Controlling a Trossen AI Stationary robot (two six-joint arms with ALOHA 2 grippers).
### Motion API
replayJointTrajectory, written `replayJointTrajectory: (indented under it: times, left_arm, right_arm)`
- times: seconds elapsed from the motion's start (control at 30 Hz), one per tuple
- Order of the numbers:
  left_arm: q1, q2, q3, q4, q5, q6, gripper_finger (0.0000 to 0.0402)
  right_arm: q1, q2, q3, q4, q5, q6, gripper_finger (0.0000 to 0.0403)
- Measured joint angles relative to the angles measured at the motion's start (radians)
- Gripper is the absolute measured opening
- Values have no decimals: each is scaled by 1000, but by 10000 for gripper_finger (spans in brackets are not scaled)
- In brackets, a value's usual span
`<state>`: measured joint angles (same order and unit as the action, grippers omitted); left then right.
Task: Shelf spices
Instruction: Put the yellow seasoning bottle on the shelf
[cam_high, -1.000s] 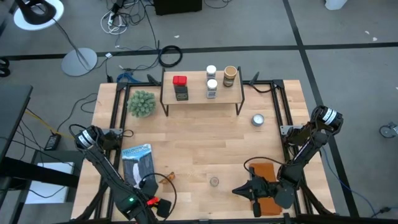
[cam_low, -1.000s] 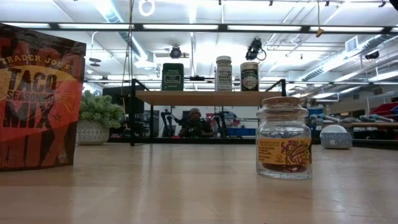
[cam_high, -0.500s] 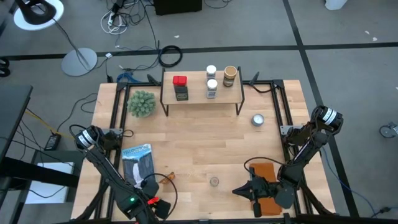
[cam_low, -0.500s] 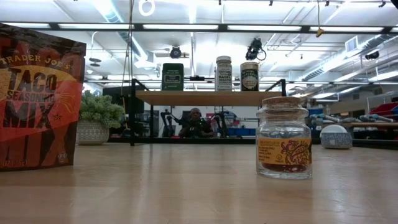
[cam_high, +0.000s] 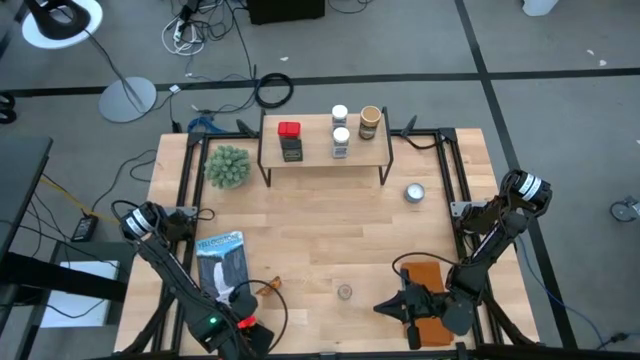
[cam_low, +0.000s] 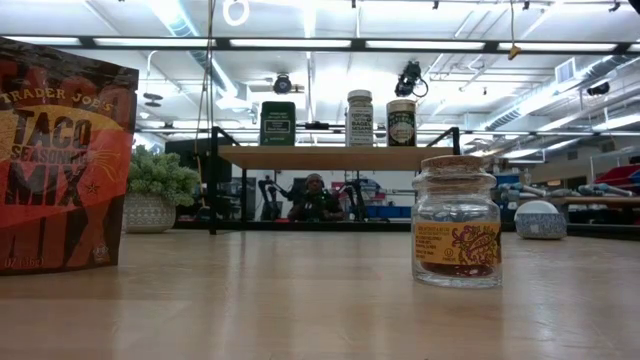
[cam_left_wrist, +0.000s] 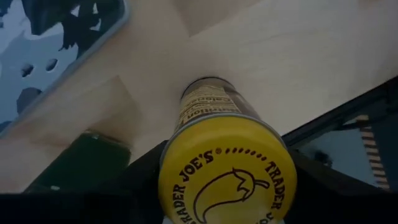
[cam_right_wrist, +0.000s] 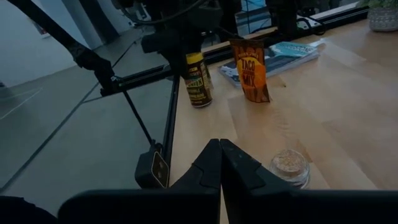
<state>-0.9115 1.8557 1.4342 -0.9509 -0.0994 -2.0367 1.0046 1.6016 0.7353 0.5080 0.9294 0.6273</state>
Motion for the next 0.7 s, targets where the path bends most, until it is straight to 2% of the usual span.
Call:
replayJointTrajectory:
  times: [0.23, 0.47, 0.7]
  left_arm:
    - [0, 0, 6, 11, 87, 114, 241]
    - [2, 0, 10, 14, 86, 229, 241]
    - [2, -1, 10, 14, 87, 277, 241]
  right_arm:
    - [0, 0, 0, 6, -15, 8, 1]
    - [0, 0, 0, 10, -17, 8, 1]
    - [0, 0, 0, 9, -17, 34, 1]
